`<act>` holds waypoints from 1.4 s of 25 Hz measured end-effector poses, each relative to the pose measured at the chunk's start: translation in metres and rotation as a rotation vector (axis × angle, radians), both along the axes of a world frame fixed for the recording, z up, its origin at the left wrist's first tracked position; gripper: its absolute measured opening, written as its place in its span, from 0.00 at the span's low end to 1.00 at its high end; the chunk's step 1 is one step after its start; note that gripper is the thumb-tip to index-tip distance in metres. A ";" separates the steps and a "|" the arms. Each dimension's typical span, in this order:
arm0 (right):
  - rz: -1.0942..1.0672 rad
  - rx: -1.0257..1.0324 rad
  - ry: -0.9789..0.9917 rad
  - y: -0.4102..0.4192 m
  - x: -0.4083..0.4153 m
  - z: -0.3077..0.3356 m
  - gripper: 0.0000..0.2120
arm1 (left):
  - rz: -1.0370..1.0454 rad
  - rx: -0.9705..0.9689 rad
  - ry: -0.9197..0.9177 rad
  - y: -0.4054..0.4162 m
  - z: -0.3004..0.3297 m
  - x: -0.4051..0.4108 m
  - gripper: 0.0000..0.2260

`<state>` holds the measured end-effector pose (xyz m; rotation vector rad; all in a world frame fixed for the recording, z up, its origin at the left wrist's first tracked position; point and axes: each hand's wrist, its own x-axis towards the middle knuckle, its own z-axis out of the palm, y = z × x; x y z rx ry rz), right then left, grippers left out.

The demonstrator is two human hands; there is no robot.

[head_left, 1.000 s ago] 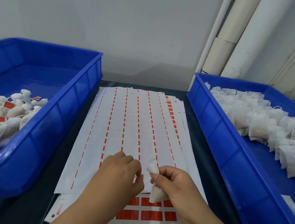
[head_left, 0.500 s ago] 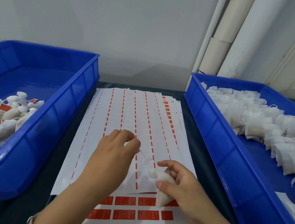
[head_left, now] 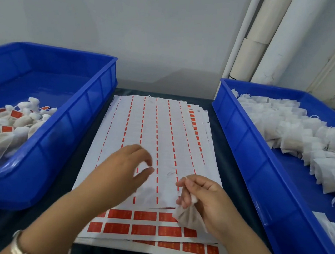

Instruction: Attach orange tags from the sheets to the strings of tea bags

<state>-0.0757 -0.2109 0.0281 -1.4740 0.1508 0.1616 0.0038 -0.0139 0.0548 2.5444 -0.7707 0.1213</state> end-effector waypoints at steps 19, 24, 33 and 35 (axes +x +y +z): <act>-0.376 -0.140 0.094 -0.010 -0.022 0.015 0.14 | 0.263 0.155 0.054 0.026 -0.055 -0.029 0.22; -0.502 -0.085 0.149 -0.039 -0.063 0.007 0.13 | -0.102 0.012 0.139 -0.053 -0.061 -0.073 0.27; -0.227 -0.521 0.268 -0.019 -0.073 -0.003 0.10 | 0.019 -0.104 0.120 -0.067 -0.088 -0.085 0.25; -0.139 -0.597 0.314 -0.012 -0.071 -0.004 0.11 | 0.042 -0.145 0.120 -0.067 -0.087 -0.085 0.23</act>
